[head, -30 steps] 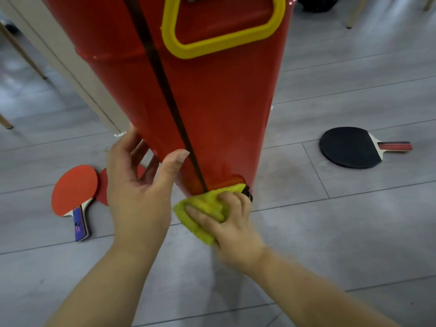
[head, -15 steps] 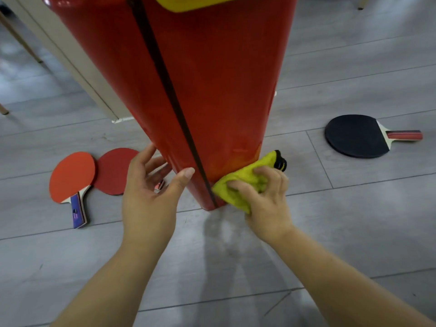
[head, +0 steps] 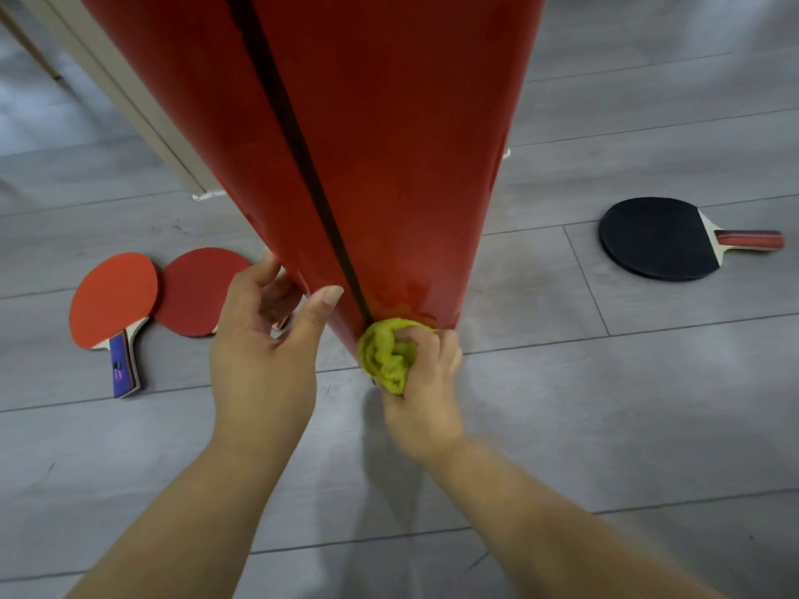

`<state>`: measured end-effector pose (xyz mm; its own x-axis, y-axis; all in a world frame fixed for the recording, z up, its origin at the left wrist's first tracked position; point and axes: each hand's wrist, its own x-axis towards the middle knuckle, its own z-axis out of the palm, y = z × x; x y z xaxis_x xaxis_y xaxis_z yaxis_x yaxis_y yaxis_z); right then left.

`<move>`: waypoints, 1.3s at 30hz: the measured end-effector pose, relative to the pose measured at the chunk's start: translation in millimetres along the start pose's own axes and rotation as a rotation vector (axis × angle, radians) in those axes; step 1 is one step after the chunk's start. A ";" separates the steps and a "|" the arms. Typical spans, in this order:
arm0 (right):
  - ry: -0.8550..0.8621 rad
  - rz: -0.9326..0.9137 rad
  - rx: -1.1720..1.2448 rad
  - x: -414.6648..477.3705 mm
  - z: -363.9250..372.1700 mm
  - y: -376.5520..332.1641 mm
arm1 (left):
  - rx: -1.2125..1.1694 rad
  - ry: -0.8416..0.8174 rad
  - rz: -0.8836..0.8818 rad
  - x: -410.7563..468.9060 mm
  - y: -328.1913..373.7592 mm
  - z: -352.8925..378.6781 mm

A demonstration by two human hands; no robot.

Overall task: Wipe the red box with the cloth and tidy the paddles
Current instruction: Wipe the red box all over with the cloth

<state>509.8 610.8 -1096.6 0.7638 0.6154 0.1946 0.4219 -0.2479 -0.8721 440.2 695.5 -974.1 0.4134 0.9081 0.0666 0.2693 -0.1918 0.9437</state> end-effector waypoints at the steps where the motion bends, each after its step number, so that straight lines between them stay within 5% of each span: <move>1: -0.033 -0.041 -0.049 -3.9 5.5 -2.8 | 0.001 -0.002 0.007 -0.3 0.3 0.5; 9: 0.002 -0.487 -0.514 -0.4 4.2 36.1 | -0.038 -0.016 0.027 1.1 -3.7 0.6; 14: 0.097 -0.270 -0.514 10.5 -17.2 56.7 | -0.033 -0.019 0.033 2.1 -9.4 0.1; 19: 0.002 -0.031 -0.395 9.6 -17.0 59.0 | -0.079 -0.023 0.021 4.7 -16.8 -0.4; 26: -0.037 -0.105 -0.436 -1.2 3.0 44.6 | -0.152 -0.061 0.015 8.4 -24.5 -0.6; 35: -0.496 -0.045 -0.421 6.7 -32.6 19.7 | -0.060 -0.103 -0.002 8.6 -9.6 -7.6; 39: -0.363 0.073 -0.190 3.1 -58.5 4.3 | -0.040 -0.158 -0.039 11.6 -7.2 -20.9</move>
<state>542.6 567.9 -1073.5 0.5876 0.8065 -0.0648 0.4821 -0.4133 -0.7725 424.9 715.1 -973.3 0.5361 0.8440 -0.0189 0.2544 -0.1401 0.9569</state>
